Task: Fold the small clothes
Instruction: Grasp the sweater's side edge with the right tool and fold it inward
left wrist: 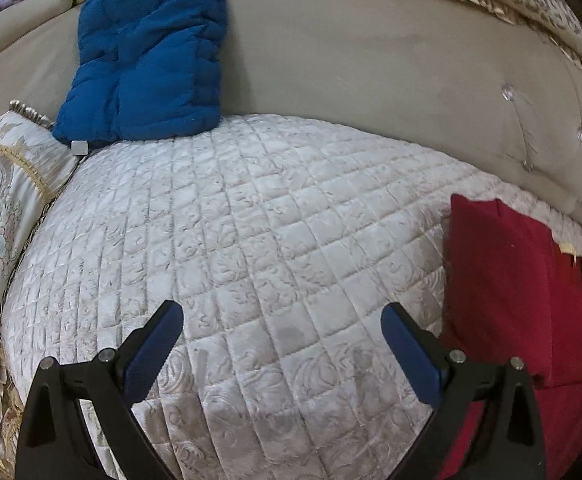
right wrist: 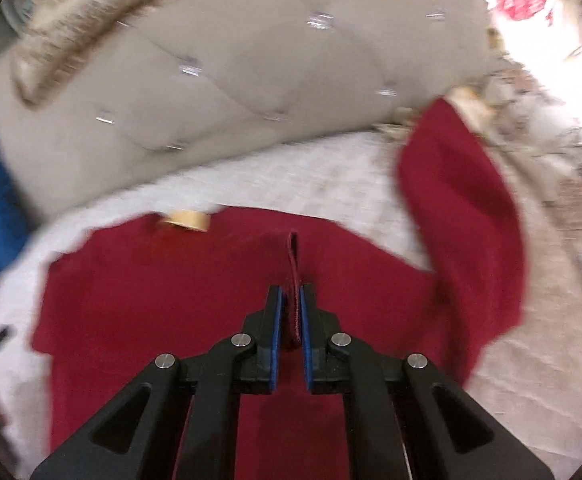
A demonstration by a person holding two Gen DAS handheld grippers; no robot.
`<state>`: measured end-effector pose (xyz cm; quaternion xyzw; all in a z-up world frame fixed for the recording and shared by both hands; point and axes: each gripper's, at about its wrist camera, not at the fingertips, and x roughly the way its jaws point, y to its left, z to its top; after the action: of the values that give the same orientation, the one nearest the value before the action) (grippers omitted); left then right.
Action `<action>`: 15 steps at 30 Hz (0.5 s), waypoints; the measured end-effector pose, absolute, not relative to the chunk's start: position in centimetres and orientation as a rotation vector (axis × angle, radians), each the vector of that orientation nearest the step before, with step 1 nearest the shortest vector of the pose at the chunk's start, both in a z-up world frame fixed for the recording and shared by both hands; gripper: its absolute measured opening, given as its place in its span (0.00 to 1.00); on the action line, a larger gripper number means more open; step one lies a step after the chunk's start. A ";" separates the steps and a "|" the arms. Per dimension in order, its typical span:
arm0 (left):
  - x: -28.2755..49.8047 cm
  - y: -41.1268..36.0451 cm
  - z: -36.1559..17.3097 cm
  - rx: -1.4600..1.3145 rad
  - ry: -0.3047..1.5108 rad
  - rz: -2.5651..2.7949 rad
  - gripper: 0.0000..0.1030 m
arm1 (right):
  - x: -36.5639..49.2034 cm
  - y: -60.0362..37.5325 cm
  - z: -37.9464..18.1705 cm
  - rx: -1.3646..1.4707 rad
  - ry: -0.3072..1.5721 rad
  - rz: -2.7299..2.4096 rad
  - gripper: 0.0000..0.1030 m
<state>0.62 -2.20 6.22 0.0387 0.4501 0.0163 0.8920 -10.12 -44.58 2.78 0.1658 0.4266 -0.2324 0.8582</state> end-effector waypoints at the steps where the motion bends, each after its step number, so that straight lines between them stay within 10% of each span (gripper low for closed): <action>1: 0.5 -2.4 6.1 0.086 0.938 0.026 0.98 | -10.1 -44.6 2.7 0.325 0.913 -0.517 0.00; 5: 0.3 -3.2 6.0 0.099 0.944 -0.001 0.98 | -11.0 -43.9 4.8 0.406 0.826 -0.436 0.24; 15: 0.4 -6.2 3.9 0.169 0.982 -0.050 0.98 | 2.7 -27.4 5.2 0.106 0.864 0.069 0.23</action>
<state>0.41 -6.25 3.86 0.0809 0.4710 -0.0241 0.8781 2.66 -27.43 5.19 0.0514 0.4183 0.0334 0.9062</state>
